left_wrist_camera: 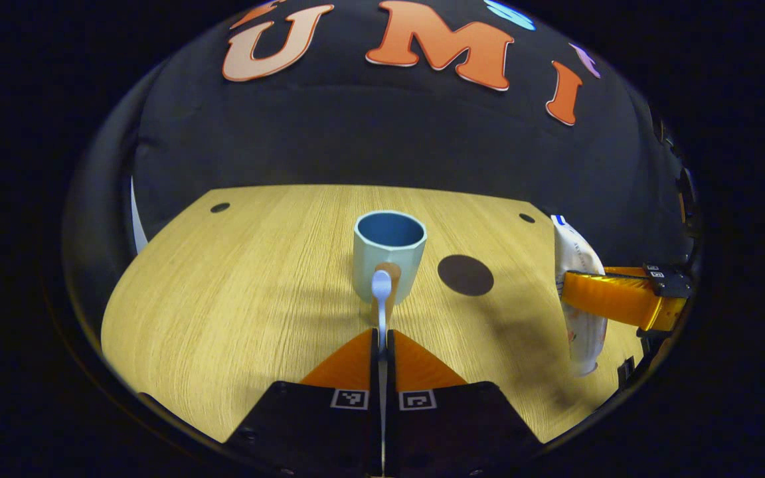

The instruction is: Put the toothbrush and toothpaste on the desktop into the cup, then pick up the cup and place it on the coaster on the desktop.

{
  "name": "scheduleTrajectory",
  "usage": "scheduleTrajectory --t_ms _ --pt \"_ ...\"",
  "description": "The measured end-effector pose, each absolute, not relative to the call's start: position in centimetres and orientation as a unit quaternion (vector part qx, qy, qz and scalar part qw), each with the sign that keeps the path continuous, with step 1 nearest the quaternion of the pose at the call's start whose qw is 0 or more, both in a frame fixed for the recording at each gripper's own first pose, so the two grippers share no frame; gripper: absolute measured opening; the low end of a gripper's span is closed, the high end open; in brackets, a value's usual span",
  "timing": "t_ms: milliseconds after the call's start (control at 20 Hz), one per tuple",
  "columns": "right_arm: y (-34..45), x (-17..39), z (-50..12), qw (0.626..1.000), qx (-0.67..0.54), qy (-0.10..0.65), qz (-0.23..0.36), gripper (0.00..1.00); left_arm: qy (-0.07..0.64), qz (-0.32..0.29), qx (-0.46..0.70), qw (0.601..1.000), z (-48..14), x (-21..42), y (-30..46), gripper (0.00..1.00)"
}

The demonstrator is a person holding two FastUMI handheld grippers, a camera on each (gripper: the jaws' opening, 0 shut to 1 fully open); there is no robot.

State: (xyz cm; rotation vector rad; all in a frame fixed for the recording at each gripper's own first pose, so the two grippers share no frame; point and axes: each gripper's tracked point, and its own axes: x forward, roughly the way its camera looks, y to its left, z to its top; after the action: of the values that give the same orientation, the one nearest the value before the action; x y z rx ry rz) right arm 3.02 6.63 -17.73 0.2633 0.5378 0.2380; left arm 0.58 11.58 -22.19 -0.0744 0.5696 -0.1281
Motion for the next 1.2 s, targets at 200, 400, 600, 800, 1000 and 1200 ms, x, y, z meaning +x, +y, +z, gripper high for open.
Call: scheduleTrajectory --t_ms 200,400,600,800,1000,1200 --pt "6.0 4.0 -15.7 0.960 0.132 0.221 0.107 0.06 0.187 -0.053 -0.010 0.981 -19.5 1.5 12.8 0.02" --pt "5.1 5.8 -11.5 0.976 0.120 0.157 0.089 0.05 0.109 -0.038 0.004 0.993 -18.0 1.8 14.0 0.02" --pt "5.1 6.8 -7.9 0.985 0.111 0.104 0.083 0.05 0.048 -0.021 0.005 0.999 -15.7 3.5 15.6 0.02" --pt "4.6 7.7 -6.6 0.990 0.100 0.070 0.072 0.05 -0.003 -0.014 -0.002 1.000 -12.2 5.8 16.0 0.02" --pt "4.0 8.6 -5.9 0.992 0.098 0.043 0.063 0.05 -0.043 -0.018 -0.014 0.999 -9.2 8.4 16.5 0.02" --pt "3.2 9.4 -5.5 0.993 0.098 0.020 0.057 0.05 -0.059 -0.021 -0.022 0.998 -9.0 10.0 16.4 0.02"
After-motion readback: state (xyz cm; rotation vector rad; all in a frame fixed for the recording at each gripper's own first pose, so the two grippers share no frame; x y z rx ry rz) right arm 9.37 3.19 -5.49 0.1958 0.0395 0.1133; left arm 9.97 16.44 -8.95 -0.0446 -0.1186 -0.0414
